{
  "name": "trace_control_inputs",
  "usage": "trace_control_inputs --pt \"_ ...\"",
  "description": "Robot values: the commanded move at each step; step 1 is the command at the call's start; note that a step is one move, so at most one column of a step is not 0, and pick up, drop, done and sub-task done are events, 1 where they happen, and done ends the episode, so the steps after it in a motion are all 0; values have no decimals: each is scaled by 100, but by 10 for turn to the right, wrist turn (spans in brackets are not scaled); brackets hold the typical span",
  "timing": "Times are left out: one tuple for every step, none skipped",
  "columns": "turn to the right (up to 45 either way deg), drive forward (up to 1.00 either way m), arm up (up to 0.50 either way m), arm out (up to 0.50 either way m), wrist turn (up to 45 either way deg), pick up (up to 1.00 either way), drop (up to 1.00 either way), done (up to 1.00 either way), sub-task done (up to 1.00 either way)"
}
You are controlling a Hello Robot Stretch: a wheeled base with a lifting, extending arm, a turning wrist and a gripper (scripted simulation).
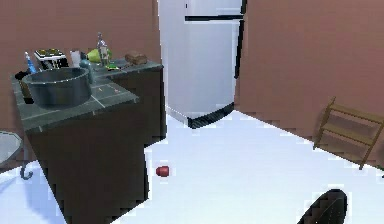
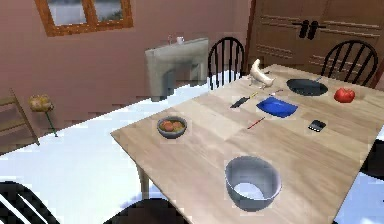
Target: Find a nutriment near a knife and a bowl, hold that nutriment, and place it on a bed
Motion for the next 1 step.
trace_control_inputs --pt "0 0 38 0 0 0 0 0 0"
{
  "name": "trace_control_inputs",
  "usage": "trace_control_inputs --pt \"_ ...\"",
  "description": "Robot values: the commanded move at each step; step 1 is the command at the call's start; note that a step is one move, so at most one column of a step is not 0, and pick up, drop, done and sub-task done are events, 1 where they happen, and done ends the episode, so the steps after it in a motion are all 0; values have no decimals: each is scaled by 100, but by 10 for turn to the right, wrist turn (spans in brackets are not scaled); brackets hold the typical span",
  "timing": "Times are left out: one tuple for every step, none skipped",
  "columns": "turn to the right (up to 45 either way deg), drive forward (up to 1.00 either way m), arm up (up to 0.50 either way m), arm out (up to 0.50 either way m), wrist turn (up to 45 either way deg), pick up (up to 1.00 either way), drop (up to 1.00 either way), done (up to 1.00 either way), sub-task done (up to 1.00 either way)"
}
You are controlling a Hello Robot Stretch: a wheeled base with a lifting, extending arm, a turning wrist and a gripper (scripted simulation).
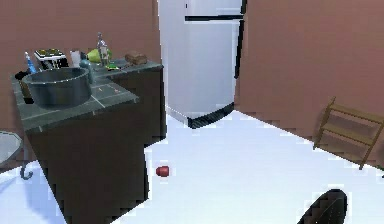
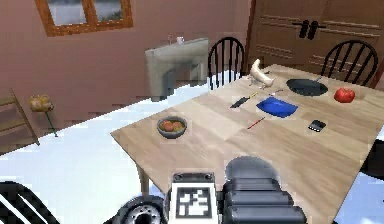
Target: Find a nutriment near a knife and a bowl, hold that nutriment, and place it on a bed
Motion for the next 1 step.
trace_control_inputs --pt "0 0 0 50 0 0 0 0 0"
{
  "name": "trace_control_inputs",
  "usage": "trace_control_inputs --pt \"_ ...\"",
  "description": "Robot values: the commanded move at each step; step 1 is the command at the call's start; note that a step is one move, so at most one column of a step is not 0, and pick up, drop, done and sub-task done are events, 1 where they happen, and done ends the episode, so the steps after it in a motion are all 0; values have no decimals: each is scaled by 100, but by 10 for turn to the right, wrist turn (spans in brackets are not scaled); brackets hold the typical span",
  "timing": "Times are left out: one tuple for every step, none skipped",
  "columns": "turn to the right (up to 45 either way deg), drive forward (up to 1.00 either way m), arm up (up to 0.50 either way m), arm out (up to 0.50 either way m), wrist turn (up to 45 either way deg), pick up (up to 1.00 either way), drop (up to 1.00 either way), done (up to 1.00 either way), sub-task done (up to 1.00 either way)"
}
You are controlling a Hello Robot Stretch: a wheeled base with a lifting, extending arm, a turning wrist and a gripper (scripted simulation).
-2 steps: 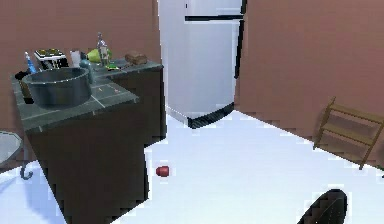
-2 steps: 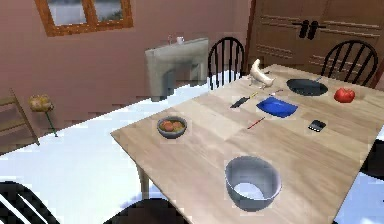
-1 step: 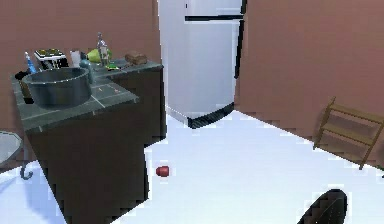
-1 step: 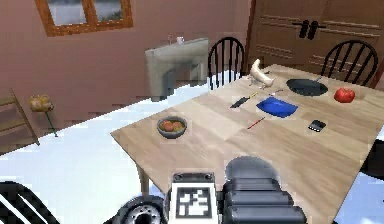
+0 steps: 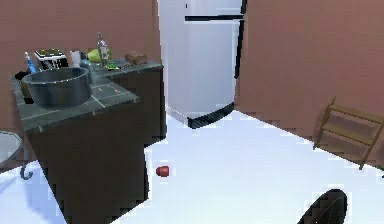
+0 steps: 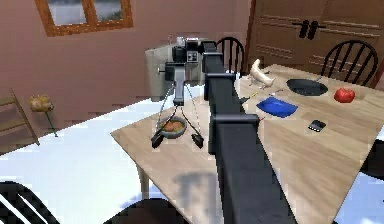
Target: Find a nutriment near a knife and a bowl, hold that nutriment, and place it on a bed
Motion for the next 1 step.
trace_control_inputs --pt "0 0 0 0 450 0 0 0 0"
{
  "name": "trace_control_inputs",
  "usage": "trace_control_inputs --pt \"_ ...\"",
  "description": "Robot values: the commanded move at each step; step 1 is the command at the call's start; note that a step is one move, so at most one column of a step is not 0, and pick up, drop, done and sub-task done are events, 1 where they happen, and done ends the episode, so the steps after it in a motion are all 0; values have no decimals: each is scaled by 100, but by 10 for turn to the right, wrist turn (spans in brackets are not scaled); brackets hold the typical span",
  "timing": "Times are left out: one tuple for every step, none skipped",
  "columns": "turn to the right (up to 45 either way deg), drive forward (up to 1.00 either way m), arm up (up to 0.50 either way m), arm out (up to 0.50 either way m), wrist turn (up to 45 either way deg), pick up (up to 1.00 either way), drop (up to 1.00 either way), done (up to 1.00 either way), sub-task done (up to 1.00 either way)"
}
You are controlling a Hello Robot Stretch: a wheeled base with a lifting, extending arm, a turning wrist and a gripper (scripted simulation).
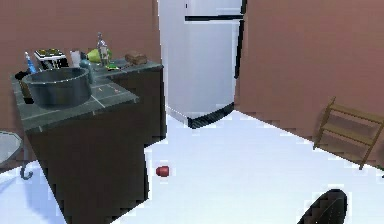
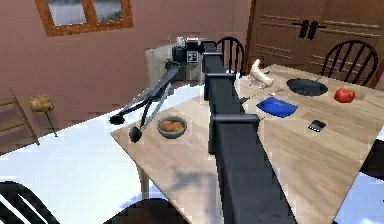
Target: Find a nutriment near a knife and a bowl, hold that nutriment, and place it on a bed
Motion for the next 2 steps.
trace_control_inputs --pt "0 0 0 0 450 0 0 0 0" --pt "0 0 0 0 450 0 0 0 0"
